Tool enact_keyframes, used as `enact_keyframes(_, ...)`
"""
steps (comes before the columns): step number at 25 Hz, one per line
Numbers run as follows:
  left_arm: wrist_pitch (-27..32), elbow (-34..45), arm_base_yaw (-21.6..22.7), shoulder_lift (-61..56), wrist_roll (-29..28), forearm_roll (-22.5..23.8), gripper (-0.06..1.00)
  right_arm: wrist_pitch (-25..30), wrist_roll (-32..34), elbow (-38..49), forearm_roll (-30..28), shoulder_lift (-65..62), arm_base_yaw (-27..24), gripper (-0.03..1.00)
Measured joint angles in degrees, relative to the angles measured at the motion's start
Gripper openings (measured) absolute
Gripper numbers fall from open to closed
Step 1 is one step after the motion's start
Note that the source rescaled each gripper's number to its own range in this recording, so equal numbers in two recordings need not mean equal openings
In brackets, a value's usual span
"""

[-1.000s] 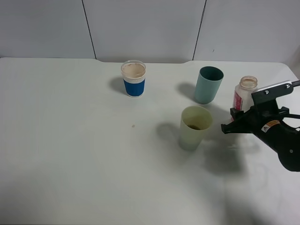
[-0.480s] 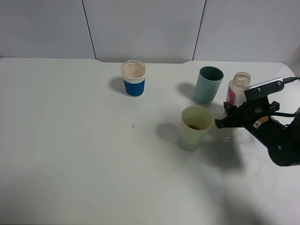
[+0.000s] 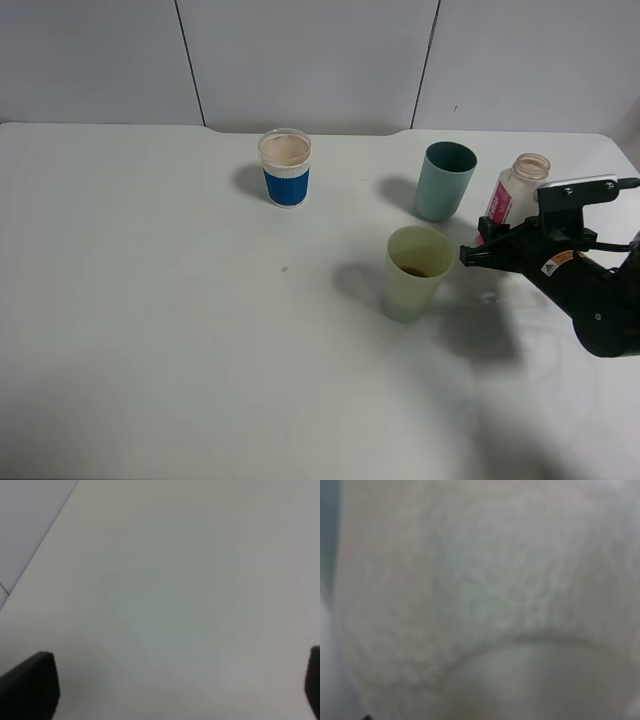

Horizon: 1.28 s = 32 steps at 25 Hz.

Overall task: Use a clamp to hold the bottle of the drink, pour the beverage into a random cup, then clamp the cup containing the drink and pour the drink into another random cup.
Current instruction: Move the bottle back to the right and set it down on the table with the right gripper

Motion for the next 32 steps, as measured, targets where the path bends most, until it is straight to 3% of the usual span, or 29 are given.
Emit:
enact_keyframes(24,0.0,0.0,0.0,0.0,0.0,0.0,1.0,0.04,0.77,0.21,-0.17,0.0,0.0,0.01)
enact_keyframes(27,0.0,0.0,0.0,0.0,0.0,0.0,1.0,1.08,0.77,0.78,-0.24,0.12,0.0,0.1)
enact_keyframes(32,0.0,0.0,0.0,0.0,0.0,0.0,1.0,4.65,2.16,1.64,-0.43,1.04,0.0,0.41)
